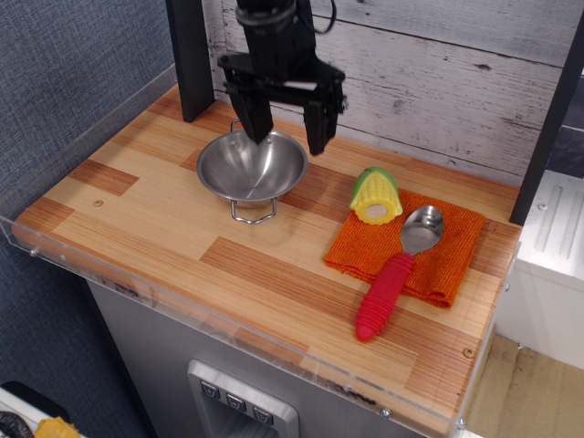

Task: Move the vessel to the left edge of the table

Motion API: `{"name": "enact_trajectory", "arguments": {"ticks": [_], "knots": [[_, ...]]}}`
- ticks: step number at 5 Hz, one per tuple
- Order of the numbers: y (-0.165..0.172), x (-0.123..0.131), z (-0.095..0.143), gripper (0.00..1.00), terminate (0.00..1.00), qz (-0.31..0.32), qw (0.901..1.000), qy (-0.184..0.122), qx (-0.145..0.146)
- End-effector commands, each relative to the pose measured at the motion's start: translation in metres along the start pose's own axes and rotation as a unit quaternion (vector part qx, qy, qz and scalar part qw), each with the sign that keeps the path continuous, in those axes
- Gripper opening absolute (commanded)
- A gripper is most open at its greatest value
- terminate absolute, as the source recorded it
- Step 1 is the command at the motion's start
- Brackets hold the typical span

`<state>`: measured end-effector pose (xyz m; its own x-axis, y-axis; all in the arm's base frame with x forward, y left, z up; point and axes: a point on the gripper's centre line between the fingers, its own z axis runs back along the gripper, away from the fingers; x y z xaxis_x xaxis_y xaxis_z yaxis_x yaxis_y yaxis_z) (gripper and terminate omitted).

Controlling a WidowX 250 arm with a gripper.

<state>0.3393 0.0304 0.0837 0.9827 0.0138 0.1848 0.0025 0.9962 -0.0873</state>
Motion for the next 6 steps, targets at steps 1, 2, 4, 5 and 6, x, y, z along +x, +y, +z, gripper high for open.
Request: {"name": "enact_trajectory", "arguments": {"ticks": [1,2,4,5,6], "knots": [[-0.004,-0.005,-0.022,1.00,0.00,-0.019,0.9996,0.015,0.015],[-0.003,-0.006,-0.031,1.00,0.00,-0.022,0.9991,0.024,0.029],[-0.003,-0.007,-0.050,1.00,0.00,-0.024,0.9977,0.043,0.047],[0.006,-0.017,-0.060,1.00,0.00,0.010,0.9984,0.047,0.030],[0.005,-0.017,-0.060,0.00,0.00,0.000,0.9987,0.040,0.033]]}}
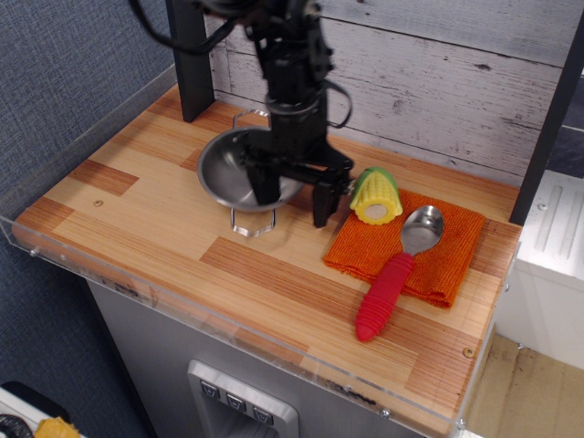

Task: Move the vessel to the left edge of the table

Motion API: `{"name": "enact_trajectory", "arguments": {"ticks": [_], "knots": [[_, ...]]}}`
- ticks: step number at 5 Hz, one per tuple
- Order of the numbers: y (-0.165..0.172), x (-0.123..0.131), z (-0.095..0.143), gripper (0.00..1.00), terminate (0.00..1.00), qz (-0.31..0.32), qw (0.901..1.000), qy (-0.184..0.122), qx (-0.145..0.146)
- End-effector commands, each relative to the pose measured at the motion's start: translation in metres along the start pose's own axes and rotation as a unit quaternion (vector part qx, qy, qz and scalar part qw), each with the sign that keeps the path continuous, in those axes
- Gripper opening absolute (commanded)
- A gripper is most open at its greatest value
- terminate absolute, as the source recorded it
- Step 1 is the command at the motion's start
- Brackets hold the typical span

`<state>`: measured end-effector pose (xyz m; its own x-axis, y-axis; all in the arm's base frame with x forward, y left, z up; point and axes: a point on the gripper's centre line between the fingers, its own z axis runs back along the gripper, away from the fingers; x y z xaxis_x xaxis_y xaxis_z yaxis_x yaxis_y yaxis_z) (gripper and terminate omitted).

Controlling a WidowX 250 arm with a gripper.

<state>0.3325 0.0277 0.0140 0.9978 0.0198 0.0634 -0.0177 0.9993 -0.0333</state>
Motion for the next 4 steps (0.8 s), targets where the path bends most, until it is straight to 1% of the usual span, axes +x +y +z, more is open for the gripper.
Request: {"name": "enact_trajectory", "arguments": {"ticks": [1,2,4], "knots": [[0.0007,0.0023,0.0091,0.00,0.00,-0.013,0.9995,-0.027,0.009],[-0.0004,0.0018,0.0098,0.00,0.00,-0.017,0.9994,-0.027,0.010],[-0.0040,0.0018,0.0169,0.00,0.00,-0.027,0.9987,-0.041,0.010]]}}
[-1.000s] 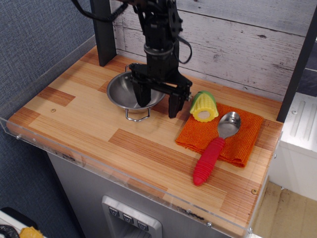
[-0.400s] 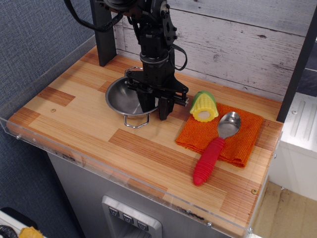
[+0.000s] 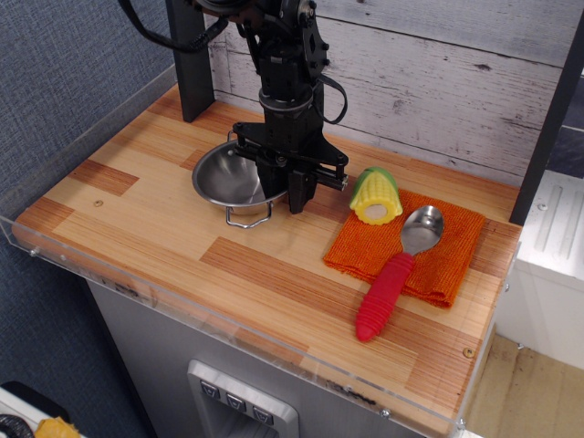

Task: Move the vessel to the left edge of the table

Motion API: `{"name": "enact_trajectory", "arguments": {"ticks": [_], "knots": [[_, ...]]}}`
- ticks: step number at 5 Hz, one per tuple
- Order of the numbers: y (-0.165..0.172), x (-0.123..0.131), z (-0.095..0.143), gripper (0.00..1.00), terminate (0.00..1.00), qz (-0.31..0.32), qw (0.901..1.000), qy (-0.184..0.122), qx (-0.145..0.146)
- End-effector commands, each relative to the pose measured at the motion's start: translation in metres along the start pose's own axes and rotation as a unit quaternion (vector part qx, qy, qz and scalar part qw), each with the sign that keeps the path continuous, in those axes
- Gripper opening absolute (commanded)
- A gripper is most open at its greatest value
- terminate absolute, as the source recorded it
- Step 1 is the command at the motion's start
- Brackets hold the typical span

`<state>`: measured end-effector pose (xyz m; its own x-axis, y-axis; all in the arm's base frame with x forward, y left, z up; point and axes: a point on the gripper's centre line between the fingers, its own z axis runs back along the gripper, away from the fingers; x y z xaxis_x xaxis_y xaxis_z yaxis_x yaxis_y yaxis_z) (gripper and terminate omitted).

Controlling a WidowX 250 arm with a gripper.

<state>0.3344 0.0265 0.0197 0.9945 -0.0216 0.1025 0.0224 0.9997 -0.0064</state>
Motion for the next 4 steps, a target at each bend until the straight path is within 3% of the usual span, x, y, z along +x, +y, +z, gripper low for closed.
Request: {"name": "enact_trajectory", "arguments": {"ticks": [1,2,4], "knots": [[-0.004,0.001,0.015,0.00,0.00,-0.012,0.9996,-0.026,-0.002],[-0.005,0.002,0.022,0.00,0.00,-0.020,0.9993,-0.031,0.000],[-0.014,0.018,0.101,0.00,0.00,-0.036,0.9922,-0.117,0.025]]}}
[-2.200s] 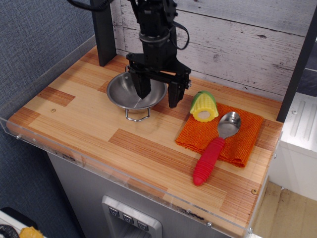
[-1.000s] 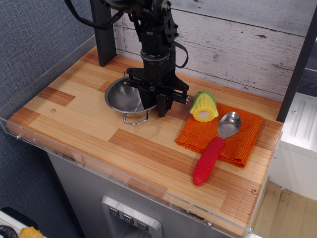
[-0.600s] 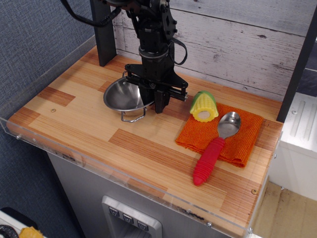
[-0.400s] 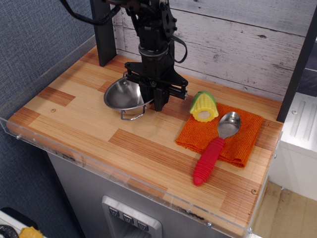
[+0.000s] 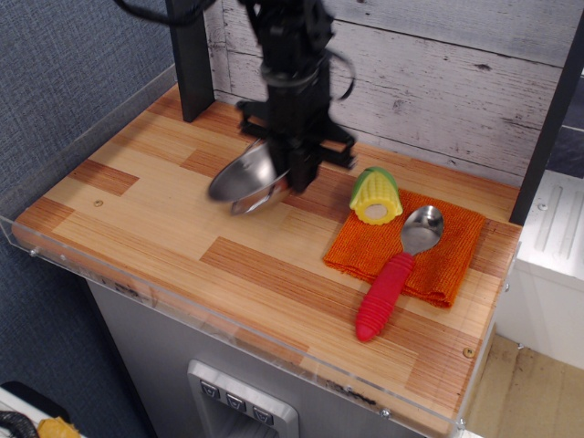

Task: Move the vessel to the left edge of the table

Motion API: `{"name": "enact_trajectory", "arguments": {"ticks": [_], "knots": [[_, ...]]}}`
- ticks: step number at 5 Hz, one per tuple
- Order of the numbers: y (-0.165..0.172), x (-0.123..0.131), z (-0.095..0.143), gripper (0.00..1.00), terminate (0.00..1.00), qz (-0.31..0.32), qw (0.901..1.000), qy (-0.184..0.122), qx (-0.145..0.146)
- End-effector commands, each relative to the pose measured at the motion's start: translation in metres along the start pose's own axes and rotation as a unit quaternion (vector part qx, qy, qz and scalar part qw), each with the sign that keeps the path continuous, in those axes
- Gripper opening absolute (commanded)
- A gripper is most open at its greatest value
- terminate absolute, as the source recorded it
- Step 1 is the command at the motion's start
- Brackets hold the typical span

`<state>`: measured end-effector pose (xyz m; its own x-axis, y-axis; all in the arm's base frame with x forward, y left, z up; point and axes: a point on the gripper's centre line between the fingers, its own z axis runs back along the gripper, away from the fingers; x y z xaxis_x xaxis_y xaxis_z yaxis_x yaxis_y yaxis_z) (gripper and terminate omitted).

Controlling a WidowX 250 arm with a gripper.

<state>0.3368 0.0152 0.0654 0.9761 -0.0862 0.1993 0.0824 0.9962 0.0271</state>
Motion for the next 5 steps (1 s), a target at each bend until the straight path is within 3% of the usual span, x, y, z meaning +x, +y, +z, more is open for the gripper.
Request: {"name": "enact_trajectory", "arguments": {"ticks": [1,3,5], "knots": [[-0.006,0.020,0.089,0.00,0.00,-0.005,0.9952,-0.097,0.012],[0.033,-0.009,0.116,0.00,0.00,0.074,0.9906,-0.107,0.043],[0.063,-0.037,0.116,0.00,0.00,0.127,0.9846,-0.100,0.067]]}}
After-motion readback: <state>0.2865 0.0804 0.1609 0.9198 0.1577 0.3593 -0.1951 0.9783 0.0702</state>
